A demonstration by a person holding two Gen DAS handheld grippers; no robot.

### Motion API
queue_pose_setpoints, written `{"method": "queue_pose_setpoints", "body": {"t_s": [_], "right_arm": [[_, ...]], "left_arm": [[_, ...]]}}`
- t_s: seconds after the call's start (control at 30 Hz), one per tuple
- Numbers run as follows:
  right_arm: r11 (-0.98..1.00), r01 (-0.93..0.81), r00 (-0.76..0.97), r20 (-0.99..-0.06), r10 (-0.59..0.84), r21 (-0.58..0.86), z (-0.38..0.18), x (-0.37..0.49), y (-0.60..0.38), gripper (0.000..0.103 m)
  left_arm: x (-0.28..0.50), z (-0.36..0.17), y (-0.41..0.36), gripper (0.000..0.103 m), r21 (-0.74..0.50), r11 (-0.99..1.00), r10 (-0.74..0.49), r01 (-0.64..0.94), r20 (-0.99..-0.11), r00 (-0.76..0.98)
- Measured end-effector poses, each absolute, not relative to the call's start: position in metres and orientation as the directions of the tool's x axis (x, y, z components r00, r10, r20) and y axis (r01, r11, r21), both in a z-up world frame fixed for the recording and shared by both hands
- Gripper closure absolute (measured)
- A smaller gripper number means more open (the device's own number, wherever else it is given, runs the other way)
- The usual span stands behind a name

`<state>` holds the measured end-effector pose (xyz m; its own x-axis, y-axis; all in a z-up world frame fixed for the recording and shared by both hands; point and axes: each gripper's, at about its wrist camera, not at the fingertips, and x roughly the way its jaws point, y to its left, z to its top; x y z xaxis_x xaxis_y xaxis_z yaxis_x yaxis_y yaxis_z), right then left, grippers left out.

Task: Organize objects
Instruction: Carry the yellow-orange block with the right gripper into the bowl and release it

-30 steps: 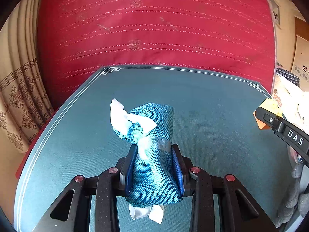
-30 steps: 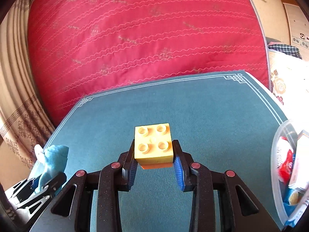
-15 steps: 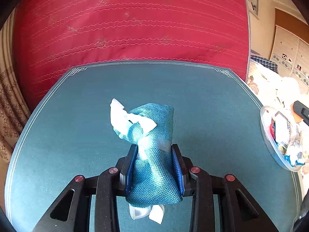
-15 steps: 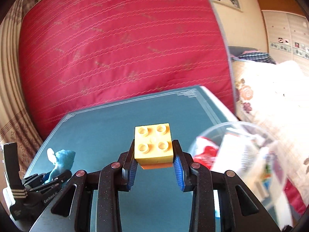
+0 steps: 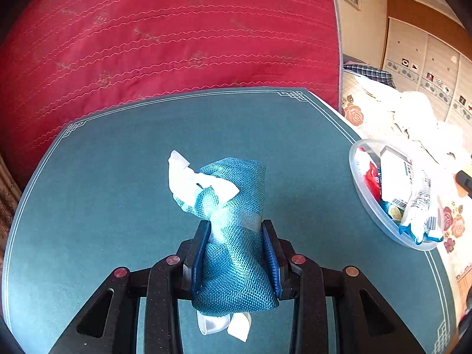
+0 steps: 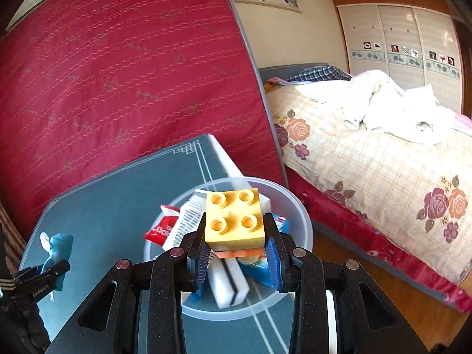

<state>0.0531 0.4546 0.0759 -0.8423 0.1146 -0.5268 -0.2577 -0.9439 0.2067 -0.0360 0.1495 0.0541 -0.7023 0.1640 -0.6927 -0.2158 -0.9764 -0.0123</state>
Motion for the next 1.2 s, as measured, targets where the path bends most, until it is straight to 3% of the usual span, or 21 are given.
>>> {"method": "queue_pose_setpoints", "body": {"t_s": [0.43,0.57,1.2], "right_arm": [[-0.931,-0.275,-0.795,-0.601,0.079,0.241,0.031,0.025,0.48,0.067],[-0.929,-0.259,-0.813,-0.579,0.061,0.266,0.035,0.029,0.483,0.053],[-0.922,-0.252,-0.843,-0.534,0.061,0.294,0.047,0.047,0.488,0.053]], "left_arm": [[-0.033,0.063,0.21,0.066,0.0,-0.94,0.247,-0.342,-0.692,-0.679],[-0.036,0.067,0.226,0.066,-0.012,-0.924,0.285,-0.383,-0.689,-0.666],[-0.069,0.068,0.307,0.066,-0.07,-0.819,0.456,-0.569,-0.683,-0.571]]}}
